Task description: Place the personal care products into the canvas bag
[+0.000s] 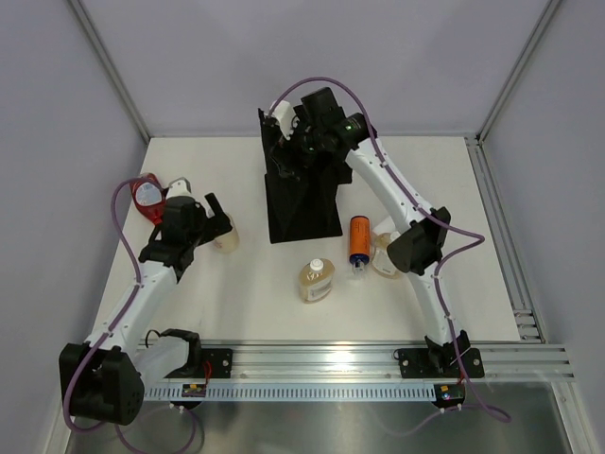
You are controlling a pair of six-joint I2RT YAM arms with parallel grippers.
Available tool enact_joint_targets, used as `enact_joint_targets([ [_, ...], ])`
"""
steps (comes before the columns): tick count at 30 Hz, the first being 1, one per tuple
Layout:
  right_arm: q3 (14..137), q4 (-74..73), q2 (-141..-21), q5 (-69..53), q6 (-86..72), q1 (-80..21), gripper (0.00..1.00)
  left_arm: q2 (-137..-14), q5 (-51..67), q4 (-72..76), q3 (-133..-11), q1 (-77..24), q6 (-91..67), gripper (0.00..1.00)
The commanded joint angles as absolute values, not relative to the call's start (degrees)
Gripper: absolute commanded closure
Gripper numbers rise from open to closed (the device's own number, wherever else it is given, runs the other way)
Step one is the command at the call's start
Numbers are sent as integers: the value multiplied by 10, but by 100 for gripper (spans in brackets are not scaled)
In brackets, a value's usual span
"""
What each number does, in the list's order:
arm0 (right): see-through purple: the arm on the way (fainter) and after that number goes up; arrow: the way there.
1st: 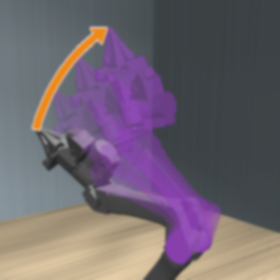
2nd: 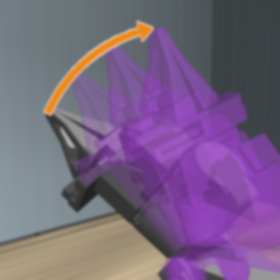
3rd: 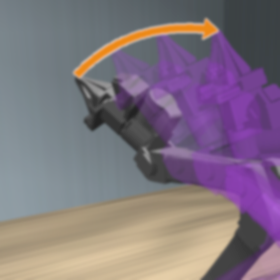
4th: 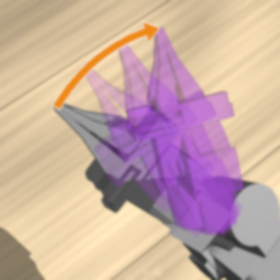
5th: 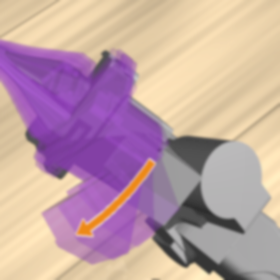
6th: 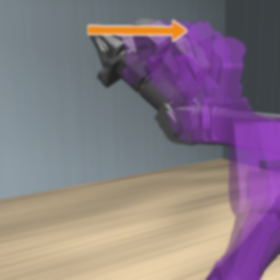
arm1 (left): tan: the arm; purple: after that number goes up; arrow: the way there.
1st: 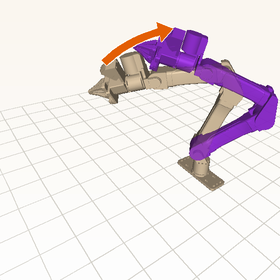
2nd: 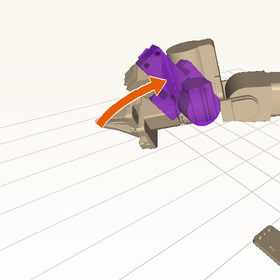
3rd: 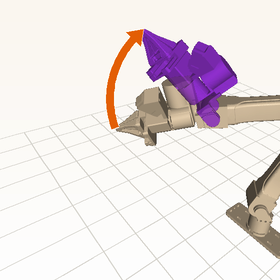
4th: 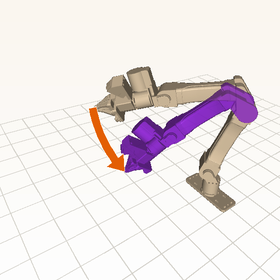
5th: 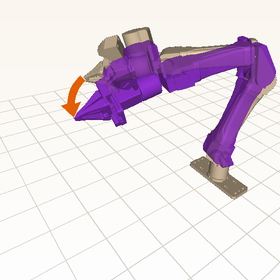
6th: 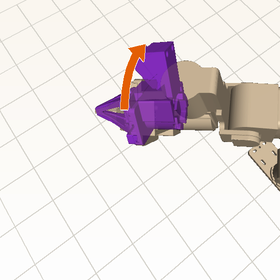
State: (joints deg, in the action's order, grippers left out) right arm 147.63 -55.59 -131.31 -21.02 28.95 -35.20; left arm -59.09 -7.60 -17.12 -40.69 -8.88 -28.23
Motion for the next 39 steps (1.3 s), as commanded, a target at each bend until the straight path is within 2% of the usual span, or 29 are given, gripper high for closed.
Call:
enact_joint_targets([
  [1,1459,-591,-1282,-52,409,-339,1,-572,-95,-154,-420,-91,-272,1],
  [7,1454,-571,-1235,-30,488,-330,1,-561,-84,-158,-424,-92,-269,1],
  [10,1451,-580,-1203,-110,496,-323,1,-543,-63,-151,-429,-91,-266,1],
  [14,1355,-564,-1144,-274,500,-311,1,-512,-31,-149,-462,-91,-283,1],
  [17,1293,-532,-1129,-328,506,-308,0,-498,-10,-133,-499,-91,-318,1],
  [19,1302,-546,-1143,-345,495,-308,0,-504,10,-103,-521,-91,-359,1],
  [24,1367,-587,-1198,-411,485,-305,1,-602,91,-5,-589,-93,-415,1],
  [27,1372,-596,-1203,-438,487,-304,1,-673,139,66,-647,-105,-333,1],
  [33,1367,-606,-1194,-461,490,-303,1,-791,241,275,-672,-123,-150,4],
  [39,1368,-605,-1177,-464,485,-300,1,-881,335,333,-746,-126,-91,11],
])
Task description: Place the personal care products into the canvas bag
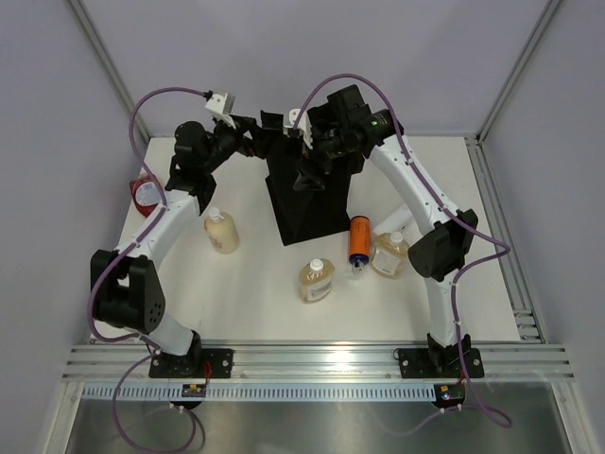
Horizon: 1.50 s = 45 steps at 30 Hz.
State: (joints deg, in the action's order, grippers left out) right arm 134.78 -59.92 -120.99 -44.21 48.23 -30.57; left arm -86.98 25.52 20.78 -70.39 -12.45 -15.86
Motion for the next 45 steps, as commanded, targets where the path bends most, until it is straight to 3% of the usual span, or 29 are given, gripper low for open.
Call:
enact_joint_targets([
  [1,1368,-600,-1174,-455,484,-301,1,-891,358,351,-747,-126,-111,11],
  [5,1367,-587,-1173,-441,468,-296,1,-895,395,409,-743,-126,-177,11],
  [12,1368,-576,-1181,-433,447,-290,0,-830,306,330,-684,-99,-215,6],
  [24,1391,-591,-1205,-450,445,-287,0,-869,571,357,-744,-104,-363,4],
  [30,1392,-591,-1207,-451,439,-287,1,-906,552,325,-778,-139,-340,5],
  [33,1389,-593,-1203,-459,436,-287,0,-924,517,283,-802,-141,-324,12],
  [36,1382,-589,-1199,-462,433,-287,1,-936,490,237,-822,-142,-301,29],
  [37,1381,-587,-1197,-461,432,-287,1,-937,489,237,-824,-142,-299,43],
  [40,1379,-588,-1198,-461,432,-287,0,-943,490,251,-824,-143,-314,74],
  [42,1378,-587,-1197,-465,431,-287,1,-947,491,260,-825,-143,-323,79],
  [45,1377,-582,-1198,-461,425,-288,1,-948,502,311,-822,-142,-352,96],
])
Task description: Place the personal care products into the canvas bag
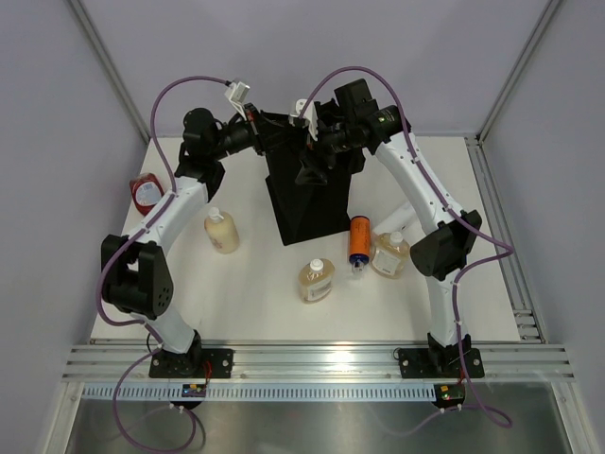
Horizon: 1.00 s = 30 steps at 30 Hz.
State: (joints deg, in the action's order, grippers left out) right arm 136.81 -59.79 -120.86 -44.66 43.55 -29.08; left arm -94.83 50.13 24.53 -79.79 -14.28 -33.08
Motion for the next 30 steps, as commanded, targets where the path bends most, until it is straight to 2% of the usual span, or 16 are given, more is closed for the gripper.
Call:
enact_joint_targets([
  [1,1378,-581,-1198,-456,423,-287,1,-947,497,321,-820,-142,-366,98],
  [7,1374,-578,-1198,-396,388,-283,0,-933,427,409,-794,-112,-456,100],
  [15,1362,-604,-1193,-436,373,-251,1,-943,399,470,-794,-74,-521,100],
  [18,1340,-531,-1174,-461,280,-228,1,-955,398,432,-806,-62,-514,100],
  [20,1316,-432,-1151,-492,180,-212,0,-966,404,391,-825,-46,-495,100],
  [23,1341,-384,-1149,-566,96,-183,1,-971,416,358,-845,-19,-479,100],
  [27,1339,-375,-1132,-626,63,-163,1,-972,421,324,-862,13,-459,100],
  [30,1330,-424,-1123,-633,114,-156,1,-982,431,316,-872,28,-463,100],
])
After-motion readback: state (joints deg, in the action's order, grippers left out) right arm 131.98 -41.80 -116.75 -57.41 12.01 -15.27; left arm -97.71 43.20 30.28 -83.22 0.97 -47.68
